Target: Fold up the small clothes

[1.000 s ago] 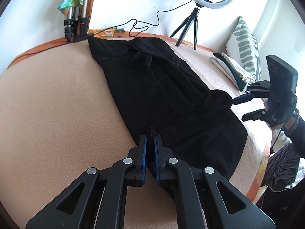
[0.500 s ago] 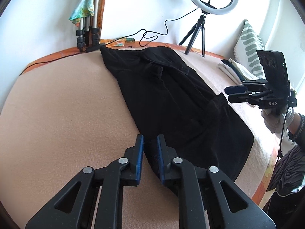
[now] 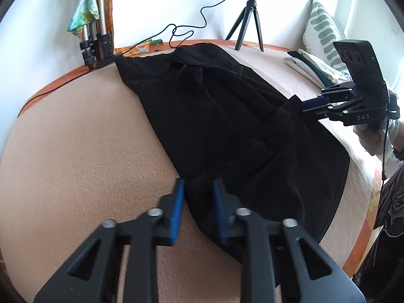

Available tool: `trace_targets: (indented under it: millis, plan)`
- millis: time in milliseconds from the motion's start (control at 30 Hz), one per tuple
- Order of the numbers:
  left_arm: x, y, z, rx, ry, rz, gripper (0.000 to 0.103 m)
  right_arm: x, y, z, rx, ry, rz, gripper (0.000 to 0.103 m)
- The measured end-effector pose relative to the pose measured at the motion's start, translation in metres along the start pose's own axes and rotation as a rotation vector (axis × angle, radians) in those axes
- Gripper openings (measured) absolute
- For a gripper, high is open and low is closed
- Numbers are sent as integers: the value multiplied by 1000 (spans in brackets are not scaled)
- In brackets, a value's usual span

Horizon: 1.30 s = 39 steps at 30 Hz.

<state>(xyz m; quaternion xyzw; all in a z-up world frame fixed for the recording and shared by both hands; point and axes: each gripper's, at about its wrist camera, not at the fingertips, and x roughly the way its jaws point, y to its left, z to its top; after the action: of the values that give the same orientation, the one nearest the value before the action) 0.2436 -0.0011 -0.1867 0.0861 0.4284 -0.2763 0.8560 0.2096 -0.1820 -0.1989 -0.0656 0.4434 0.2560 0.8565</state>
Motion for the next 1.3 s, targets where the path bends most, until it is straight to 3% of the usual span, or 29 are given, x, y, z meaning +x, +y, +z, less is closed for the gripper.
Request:
trace_targets:
  millis: [67,200,333,567,667,767,900,1067,1100,1200,1300]
  plan:
    - [-1,-4,0,28,-14,19,6,1,3,-1,-11,7,-29,16]
    - [-7,-11,4,83,-50,46,3,-1,4,0,2,-5,-13,7]
    - [-7,-10,10,93,-81,71,3,-9,5,-1,3,-15,-57,6]
    - [8,-5,13,92,-63,112,3,-7,0,-1,18,-3,-89,6]
    - [8,-2,11,72,-55,130,7,-7,-9,1,57,-2,-61,7]
    - [0,4,12,46,-81,152,9,-12,-14,3,70,-17,-93,14]
    - [-8,15,20,-15,-114,114,11,-20,-25,7,111,-42,-132,19]
    - [-20,21,33,-55,-172,89,36,-37,-35,22,157,-95,-117,19]
    - [-22,24,38,-67,-180,77,36,-42,-36,25,160,-112,-129,21]
    - [-23,38,49,-128,-201,34,36,-54,-43,36,193,-165,-145,47]
    - [-22,53,63,-170,-203,10,37,-63,-50,46,216,-224,-135,50]
